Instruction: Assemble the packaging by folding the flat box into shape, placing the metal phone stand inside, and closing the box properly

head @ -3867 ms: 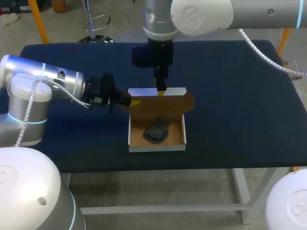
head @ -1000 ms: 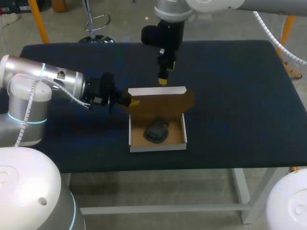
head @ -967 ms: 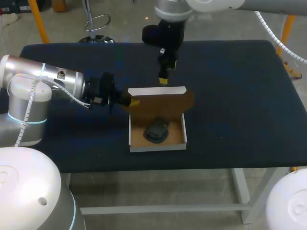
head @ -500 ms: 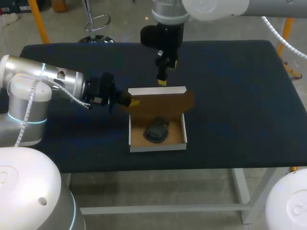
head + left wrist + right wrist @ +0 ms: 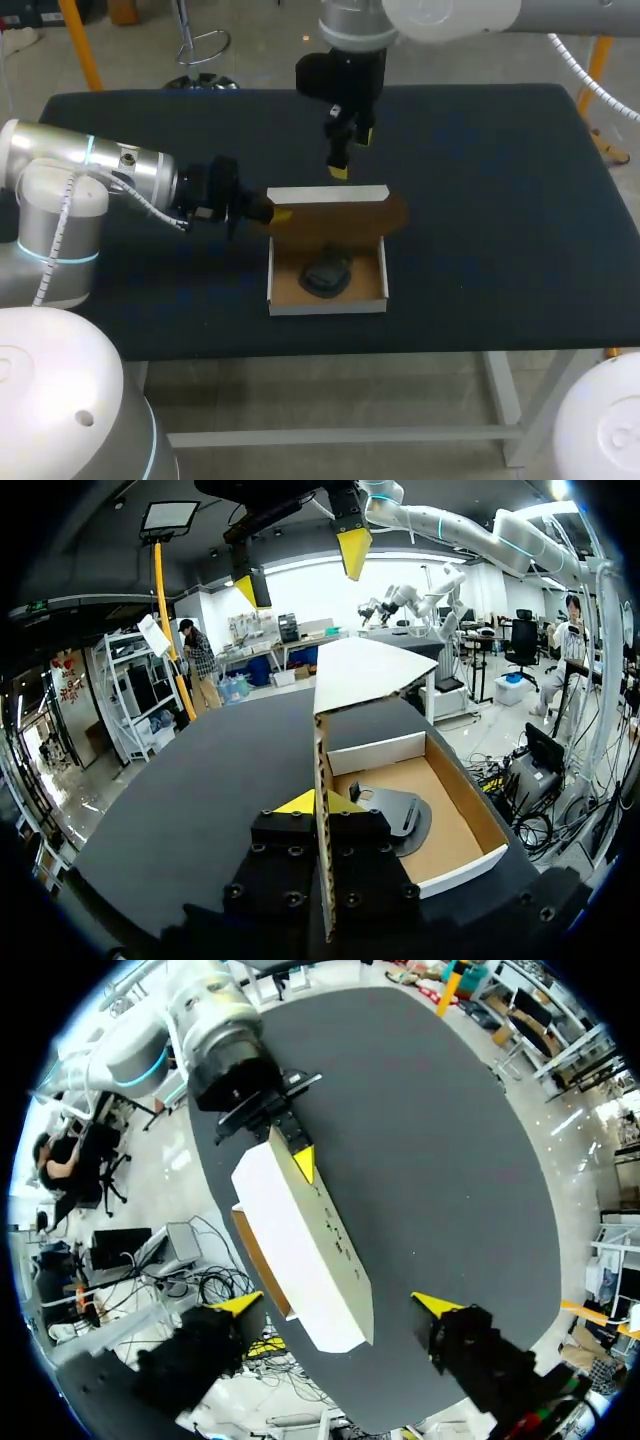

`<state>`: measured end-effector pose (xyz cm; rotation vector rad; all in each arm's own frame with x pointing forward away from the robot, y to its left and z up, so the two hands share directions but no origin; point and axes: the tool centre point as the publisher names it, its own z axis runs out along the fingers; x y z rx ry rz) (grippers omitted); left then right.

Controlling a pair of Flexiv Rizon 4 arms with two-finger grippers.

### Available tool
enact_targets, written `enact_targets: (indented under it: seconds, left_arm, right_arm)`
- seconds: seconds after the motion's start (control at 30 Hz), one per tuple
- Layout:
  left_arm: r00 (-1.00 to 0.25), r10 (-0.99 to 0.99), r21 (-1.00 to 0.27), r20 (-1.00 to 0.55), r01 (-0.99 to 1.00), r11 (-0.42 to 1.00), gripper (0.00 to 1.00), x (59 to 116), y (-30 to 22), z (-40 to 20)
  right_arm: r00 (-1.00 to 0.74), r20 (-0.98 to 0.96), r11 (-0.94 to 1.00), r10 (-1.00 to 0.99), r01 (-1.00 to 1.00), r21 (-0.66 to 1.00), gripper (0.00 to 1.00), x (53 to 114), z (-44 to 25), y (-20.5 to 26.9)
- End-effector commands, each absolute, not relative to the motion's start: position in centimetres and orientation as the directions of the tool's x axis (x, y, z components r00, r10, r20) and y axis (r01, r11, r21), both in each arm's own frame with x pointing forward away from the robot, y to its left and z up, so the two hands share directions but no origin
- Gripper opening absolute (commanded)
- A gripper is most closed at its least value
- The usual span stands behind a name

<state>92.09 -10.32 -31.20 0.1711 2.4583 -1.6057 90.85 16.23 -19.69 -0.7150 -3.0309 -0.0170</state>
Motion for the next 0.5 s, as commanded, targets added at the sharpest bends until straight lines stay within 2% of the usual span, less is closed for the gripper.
enact_targets:
  seconds: [0.03, 0.3, 0.5]
  left_arm:
    - [-0.967, -0.017, -0.888, -0.255, 0.227, 0.400, 0.00, 91.8, -10.3, -31.5]
    - [-0.942, -0.014, -0.858, -0.335, 0.300, 0.417, 0.00, 91.3, -10.3, -31.9]
    - [-0.926, -0.010, -0.835, -0.377, 0.335, 0.437, 0.00, 91.0, -10.5, -32.2]
  right_arm:
    - [-0.873, 0.060, 0.874, 0.484, 0.486, 0.011, 1.00, 91.0, -19.4, 15.7]
    - [-0.789, 0.176, 0.800, 0.589, 0.600, 0.011, 1.00, 90.5, -19.7, 14.3]
    - [-0.681, 0.173, 0.694, 0.712, 0.720, -0.022, 1.00, 89.5, -20.2, 13.0]
